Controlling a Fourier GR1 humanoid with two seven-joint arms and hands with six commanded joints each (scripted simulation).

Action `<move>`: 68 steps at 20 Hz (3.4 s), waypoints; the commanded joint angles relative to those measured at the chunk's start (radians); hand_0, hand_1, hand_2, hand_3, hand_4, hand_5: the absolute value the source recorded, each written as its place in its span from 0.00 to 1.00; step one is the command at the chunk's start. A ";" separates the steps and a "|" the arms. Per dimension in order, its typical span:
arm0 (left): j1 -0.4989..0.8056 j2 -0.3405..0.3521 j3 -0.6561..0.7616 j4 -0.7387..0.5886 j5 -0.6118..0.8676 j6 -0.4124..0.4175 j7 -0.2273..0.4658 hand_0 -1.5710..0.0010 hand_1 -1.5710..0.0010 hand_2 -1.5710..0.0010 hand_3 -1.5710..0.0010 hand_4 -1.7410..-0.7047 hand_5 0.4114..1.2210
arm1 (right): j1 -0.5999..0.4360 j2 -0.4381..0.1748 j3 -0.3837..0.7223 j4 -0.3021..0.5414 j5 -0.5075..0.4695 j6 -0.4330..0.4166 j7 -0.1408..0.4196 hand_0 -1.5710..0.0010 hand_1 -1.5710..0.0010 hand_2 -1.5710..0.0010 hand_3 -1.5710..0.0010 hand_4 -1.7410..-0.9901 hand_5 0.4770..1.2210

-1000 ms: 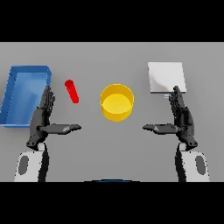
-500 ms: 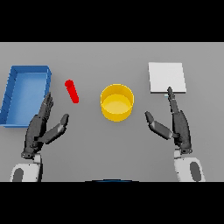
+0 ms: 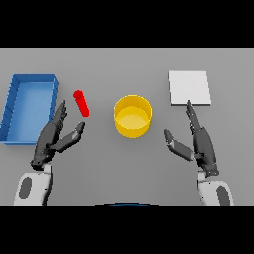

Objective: Pick up the red beaker and tilt it to pour out 1 green nut into yellow bowl. Pick up the yellow bowl and place it on the metallic measuring scale.

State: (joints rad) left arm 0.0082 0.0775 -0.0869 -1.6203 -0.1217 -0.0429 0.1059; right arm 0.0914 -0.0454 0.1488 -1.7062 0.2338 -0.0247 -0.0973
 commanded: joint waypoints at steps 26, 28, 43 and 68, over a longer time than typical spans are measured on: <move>-0.522 -0.044 0.178 0.745 0.004 0.059 -0.298 1.00 0.99 0.97 0.98 0.40 0.40 | -0.018 -0.006 -0.032 0.002 -0.035 0.002 0.028 1.00 1.00 1.00 1.00 0.66 0.22; -0.537 -0.071 0.185 0.771 0.003 0.088 -0.329 0.87 0.85 0.82 0.84 0.33 0.46 | -0.002 -0.006 -0.027 0.000 -0.029 0.003 0.022 1.00 1.00 1.00 1.00 0.67 0.23; -0.556 -0.066 0.185 0.706 0.051 0.082 -0.337 0.04 0.03 0.03 0.04 0.06 0.91 | 0.002 -0.005 -0.023 -0.008 -0.021 -0.002 0.012 1.00 1.00 1.00 1.00 0.67 0.22; -0.771 0.174 -0.282 0.563 -0.532 -0.097 -0.037 0.00 0.00 0.00 0.00 0.00 0.94 | 0.015 -0.019 -0.012 -0.023 0.001 0.006 0.011 1.00 1.00 1.00 1.00 0.74 0.26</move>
State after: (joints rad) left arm -0.7631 0.2510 -0.3691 -1.0576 -0.6537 -0.1403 0.0682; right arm 0.1065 -0.0646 0.1364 -1.7291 0.2345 -0.0187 -0.0854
